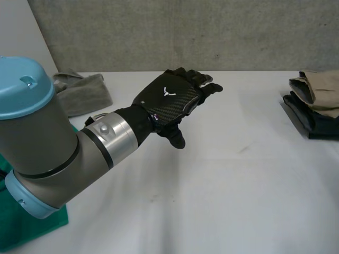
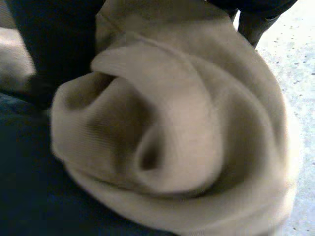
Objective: Fold the laundry.
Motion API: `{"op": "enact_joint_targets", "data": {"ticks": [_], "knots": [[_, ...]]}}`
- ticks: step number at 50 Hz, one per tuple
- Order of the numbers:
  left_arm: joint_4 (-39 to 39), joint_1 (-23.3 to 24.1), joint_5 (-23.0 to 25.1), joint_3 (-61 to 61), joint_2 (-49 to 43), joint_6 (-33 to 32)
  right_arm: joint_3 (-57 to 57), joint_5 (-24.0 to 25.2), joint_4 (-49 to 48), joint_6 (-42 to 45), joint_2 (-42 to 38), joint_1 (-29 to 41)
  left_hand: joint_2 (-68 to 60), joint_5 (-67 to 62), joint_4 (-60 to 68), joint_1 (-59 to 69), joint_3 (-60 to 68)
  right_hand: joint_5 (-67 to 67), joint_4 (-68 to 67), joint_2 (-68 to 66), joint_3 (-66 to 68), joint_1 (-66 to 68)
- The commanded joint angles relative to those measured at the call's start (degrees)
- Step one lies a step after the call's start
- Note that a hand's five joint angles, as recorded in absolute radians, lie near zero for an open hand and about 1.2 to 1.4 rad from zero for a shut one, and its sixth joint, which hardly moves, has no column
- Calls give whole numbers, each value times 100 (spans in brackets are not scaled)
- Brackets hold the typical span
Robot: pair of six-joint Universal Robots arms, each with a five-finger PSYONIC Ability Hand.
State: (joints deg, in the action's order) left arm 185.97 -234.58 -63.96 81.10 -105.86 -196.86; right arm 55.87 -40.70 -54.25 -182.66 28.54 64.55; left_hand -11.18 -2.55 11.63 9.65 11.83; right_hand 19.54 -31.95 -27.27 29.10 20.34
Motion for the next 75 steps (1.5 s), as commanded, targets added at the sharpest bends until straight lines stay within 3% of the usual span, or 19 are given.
{"op": "enact_joint_targets", "data": {"ticks": [1,5,11,17,21,23,25,30,34,38,42,50,61,68,72,73,75], "knots": [[0,70,-11,2,13,7,757,-561,177,28,1169,-39,12,149,-58,141,-77,-1954,2195,1727,-1910,-1034],[0,131,-11,2,48,7,1539,-703,625,55,2216,-284,12,149,-58,141,-77,-1954,2195,1727,-1910,-1034],[-8,211,-11,20,100,16,2287,-676,1732,484,2999,-812,12,149,-58,141,-77,-1954,2195,1727,-1910,-1034],[0,167,-28,143,416,7,2359,-825,3673,2864,3535,-1603,-4,132,-41,157,-61,-1954,2195,1727,-1910,-1034],[0,62,-186,169,636,7,1902,-1746,4405,4113,3606,-1797,-21,115,-24,174,-44,-1954,2195,1727,-1910,-1034],[0,-105,-518,169,785,-10,1787,-2386,4362,4308,3641,-1657,-21,115,-24,174,-44,-1954,2195,1727,-1910,-1034],[0,-272,-835,169,882,-19,1734,-2618,4239,4221,3772,-1411,-38,99,-7,191,-27,-1954,2195,1727,-1910,-1034],[-17,-904,-2135,195,1207,-72,2232,-2505,3213,3161,4650,-454,12,149,-57,141,-77,-1954,2195,1727,-1910,-1034],[-26,-1509,-2585,458,1313,-421,2988,-2094,2404,2343,5317,327,79,216,-125,73,-144,-1954,2195,1727,-1910,-1034],[-26,-2248,-2586,897,1392,-1395,3779,-1295,1727,1875,5793,1162,80,216,-125,73,-145,-1954,2195,1727,-1910,-1034],[-26,-3012,-2586,1354,1357,-2494,4404,-635,1645,1812,5935,1726,96,233,-142,56,-161,-1954,2195,1727,-1910,-1034],[-35,-4498,-2542,1909,666,-3832,4784,-448,2532,2312,5663,2492,63,200,-108,90,-128,-1954,2195,1727,-1910,-1034],[79,-5282,-1901,1708,-750,-4273,4784,-728,3402,3841,5153,2589,-206,-69,161,359,141,-1954,2195,1727,-1910,-1034],[325,-5370,-1865,1531,-1191,-4273,4898,-861,3553,3939,5118,2572,-1113,-976,1067,1266,1048,-1954,2195,1727,-1910,-1034],[536,-5335,-1857,1496,-1297,-4273,5003,-852,3553,3939,5118,2536,-2338,-2202,2293,2491,2273,-1954,2195,1727,-1910,-1034],[589,-5327,-1848,1487,-1306,-4273,5021,-861,3553,3939,5118,2528,-3741,-3605,3696,3894,3676,-1954,2195,1727,-1910,-1034],[642,-5283,-1839,1470,-1306,-4264,5048,-861,3553,3939,5118,2527,-5045,-4908,5000,5198,4980,-1954,2195,1727,-1910,-1034]]}}
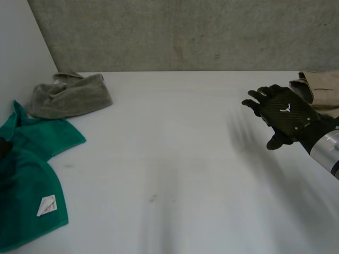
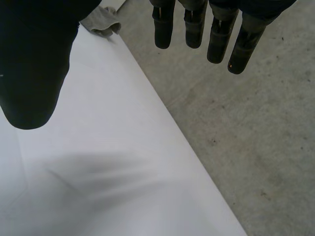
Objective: Fold the laundry.
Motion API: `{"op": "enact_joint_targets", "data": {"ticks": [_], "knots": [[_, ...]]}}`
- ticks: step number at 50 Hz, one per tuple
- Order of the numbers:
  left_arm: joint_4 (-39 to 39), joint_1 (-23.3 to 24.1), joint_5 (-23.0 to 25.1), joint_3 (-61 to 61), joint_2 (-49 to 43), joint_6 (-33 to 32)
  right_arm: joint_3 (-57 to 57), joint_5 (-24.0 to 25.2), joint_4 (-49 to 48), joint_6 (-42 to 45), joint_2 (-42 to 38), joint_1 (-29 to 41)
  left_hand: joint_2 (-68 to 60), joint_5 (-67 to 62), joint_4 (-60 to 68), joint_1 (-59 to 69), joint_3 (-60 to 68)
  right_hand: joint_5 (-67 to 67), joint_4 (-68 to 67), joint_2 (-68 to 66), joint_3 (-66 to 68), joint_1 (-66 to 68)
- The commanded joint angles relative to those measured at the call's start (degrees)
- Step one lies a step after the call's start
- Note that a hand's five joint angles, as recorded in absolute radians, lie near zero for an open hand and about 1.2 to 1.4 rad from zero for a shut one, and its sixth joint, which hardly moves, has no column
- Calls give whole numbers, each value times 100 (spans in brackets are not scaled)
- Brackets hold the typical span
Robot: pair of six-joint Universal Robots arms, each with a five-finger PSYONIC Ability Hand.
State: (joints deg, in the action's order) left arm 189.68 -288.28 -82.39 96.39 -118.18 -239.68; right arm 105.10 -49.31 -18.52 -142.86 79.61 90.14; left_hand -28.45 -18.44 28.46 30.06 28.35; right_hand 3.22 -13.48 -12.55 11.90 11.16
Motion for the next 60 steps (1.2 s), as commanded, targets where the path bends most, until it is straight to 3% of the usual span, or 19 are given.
{"op": "enact_joint_targets", "data": {"ticks": [1,3,10,15,21,26,27,33,36,37,38,39,40,48,55,60], "knots": [[288,96,4,-67,-73,18,134,0,-20,-40,11,-40,-3757,-3757,3756,3595,3766,-322,348,255,-190,-116],[324,114,74,-85,-73,18,151,0,-20,-40,11,-58,-5086,-5086,5084,4924,5095,-322,348,255,-190,-116],[332,368,118,-243,-3,114,169,-35,-11,-49,28,-76,-5155,-5156,5154,4994,5165,-322,348,255,-190,-116],[429,1176,109,-410,453,298,152,-61,-29,-49,90,-76,-5155,-5156,5154,4994,5165,-322,348,255,-190,-116],[973,2696,74,-980,1113,1747,73,-535,-29,-67,204,-76,-5155,-5156,5154,4994,5165,-322,348,255,-190,-116],[1071,3821,65,-1578,1070,2934,11,-1150,-29,-76,248,-58,-5155,-5156,5154,4994,5165,-322,348,255,-190,-116],[1105,4240,65,-1770,913,3231,-24,-1351,-29,-76,248,-58,-5155,-5156,5154,4994,5165,-322,348,255,-190,-116],[1158,5894,118,-2658,-466,3647,-165,-2029,-29,-137,239,-49,-5155,-5156,5154,4994,5165,-322,348,255,-190,-116],[1290,6299,127,-2984,-1072,3639,-191,-2153,-29,-172,239,-49,-5155,-5156,5154,4994,5165,-322,348,255,-190,-116],[1334,6345,127,-3046,-1232,3639,-200,-2162,-20,-172,239,-49,-5155,-5156,5154,4994,5165,-322,348,255,-190,-116],[1378,6397,127,-3099,-1373,3630,-200,-2162,-20,-181,239,-49,-3975,-3975,3974,3814,3984,-322,348,255,-190,-116],[1439,6476,127,-3143,-1565,3604,-209,-2171,-20,-190,231,-49,83,83,-85,-245,-74,-322,348,255,-190,-116],[1466,6512,118,-3143,-1611,3604,-209,-2162,-20,-190,231,-49,1845,1844,-1846,-2006,-1835,-322,348,255,-190,-116],[1484,6390,13,-2898,-1199,3639,-235,-2127,-11,-207,239,-58,1845,1844,-1846,-2006,-1835,-322,348,255,-190,-116],[1475,5292,-172,-2063,84,3639,-393,-2162,365,-199,274,143,1845,1844,-1846,-2006,-1835,-322,348,255,-190,-116],[1335,4528,-128,-1703,392,3630,-945,-2188,1760,-741,283,705,1790,1790,-1791,-1952,-1781,-322,348,255,-190,-116]]}}
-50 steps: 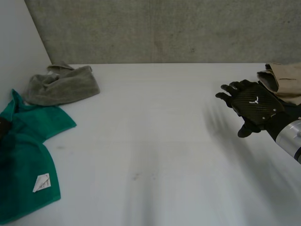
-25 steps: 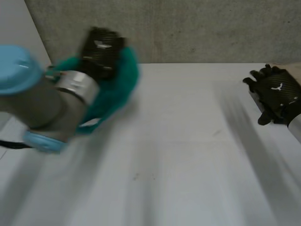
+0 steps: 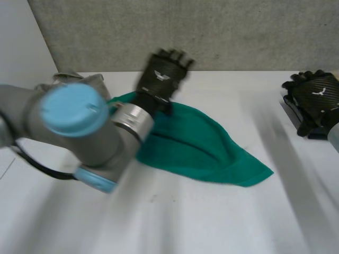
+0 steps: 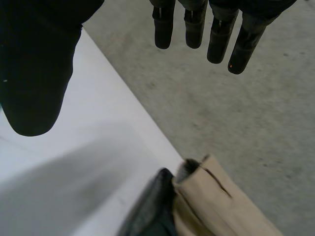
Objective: Fold the laundry.
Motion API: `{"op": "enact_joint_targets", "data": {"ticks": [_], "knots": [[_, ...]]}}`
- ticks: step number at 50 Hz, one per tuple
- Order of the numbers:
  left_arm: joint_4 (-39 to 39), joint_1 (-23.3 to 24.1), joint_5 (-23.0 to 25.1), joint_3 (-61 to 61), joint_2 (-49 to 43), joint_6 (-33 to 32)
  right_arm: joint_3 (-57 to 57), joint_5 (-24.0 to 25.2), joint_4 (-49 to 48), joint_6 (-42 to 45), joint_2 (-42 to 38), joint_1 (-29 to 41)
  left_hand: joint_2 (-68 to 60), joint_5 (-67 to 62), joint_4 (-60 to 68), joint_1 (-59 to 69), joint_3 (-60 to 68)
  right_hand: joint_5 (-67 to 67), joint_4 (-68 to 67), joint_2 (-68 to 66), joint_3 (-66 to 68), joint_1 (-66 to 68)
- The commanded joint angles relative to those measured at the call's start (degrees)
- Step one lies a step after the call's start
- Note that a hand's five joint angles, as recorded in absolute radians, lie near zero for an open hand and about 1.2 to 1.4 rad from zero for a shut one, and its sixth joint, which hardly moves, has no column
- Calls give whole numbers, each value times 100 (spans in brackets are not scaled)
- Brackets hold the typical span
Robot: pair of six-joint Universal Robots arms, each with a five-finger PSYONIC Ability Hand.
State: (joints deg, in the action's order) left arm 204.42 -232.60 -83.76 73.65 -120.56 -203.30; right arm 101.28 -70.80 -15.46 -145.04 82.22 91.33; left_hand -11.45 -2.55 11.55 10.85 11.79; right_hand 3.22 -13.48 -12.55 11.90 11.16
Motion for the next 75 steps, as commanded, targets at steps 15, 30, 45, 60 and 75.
{"op": "enact_joint_targets", "data": {"ticks": [15,30,45,60,75], "knots": [[-2055,-2307,466,800,-55,-78,-610,-57,2259,-1404,-839,1967,-683,-573,673,743,650,-322,348,255,-190,-116],[-2047,-2334,1503,695,-750,-825,-486,-945,412,-798,-2008,2477,-2112,-2002,2101,2172,2078,980,-954,-1047,1112,1187],[-1853,-2000,880,448,-1022,-825,-671,-1076,307,-542,-2149,2433,-6855,-6745,6845,6915,6821,6678,-6652,-6745,6810,6884],[-1827,-1288,255,1414,1182,-667,-802,-1314,834,265,-436,1406,-6855,-6745,6845,6915,6821,6678,-6652,-6745,6810,6884],[-1792,-251,168,1732,1326,107,-3024,-1297,659,486,-2005,1229,-6855,-6745,6845,6915,6821,6678,-6652,-6745,6810,6884]]}}
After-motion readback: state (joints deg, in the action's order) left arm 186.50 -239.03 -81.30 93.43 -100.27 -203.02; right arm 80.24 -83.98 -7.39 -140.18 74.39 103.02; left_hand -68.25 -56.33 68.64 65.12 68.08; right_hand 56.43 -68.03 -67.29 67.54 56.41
